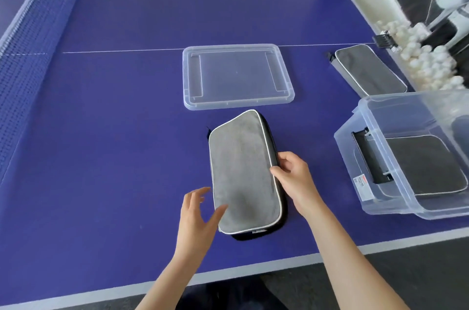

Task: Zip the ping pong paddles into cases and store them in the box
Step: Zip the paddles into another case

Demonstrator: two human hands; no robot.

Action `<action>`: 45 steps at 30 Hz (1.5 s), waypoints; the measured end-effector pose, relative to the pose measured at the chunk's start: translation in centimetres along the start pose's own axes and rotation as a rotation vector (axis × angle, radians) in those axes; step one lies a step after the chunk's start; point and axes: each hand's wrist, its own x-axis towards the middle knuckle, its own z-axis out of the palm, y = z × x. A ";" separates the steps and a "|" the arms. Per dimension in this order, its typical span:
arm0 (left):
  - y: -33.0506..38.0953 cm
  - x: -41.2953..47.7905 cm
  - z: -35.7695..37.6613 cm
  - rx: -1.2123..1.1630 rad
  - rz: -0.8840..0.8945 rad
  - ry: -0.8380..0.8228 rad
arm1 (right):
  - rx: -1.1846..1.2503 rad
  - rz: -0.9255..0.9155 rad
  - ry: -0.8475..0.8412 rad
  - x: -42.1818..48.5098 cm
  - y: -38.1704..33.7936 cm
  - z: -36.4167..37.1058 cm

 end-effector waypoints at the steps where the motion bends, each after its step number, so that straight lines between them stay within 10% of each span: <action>1: -0.2 0.6 0.3 0.021 -0.027 -0.006 | -0.015 0.025 0.010 0.7 0.7 -0.7; 20: 0.1 6.7 6.7 -0.007 -0.464 -0.113 | -0.317 0.116 0.038 4.6 8.0 -1.2; 45: 1.8 8.5 3.8 -0.540 -0.651 -0.186 | 0.231 0.338 -0.112 5.2 5.8 -1.3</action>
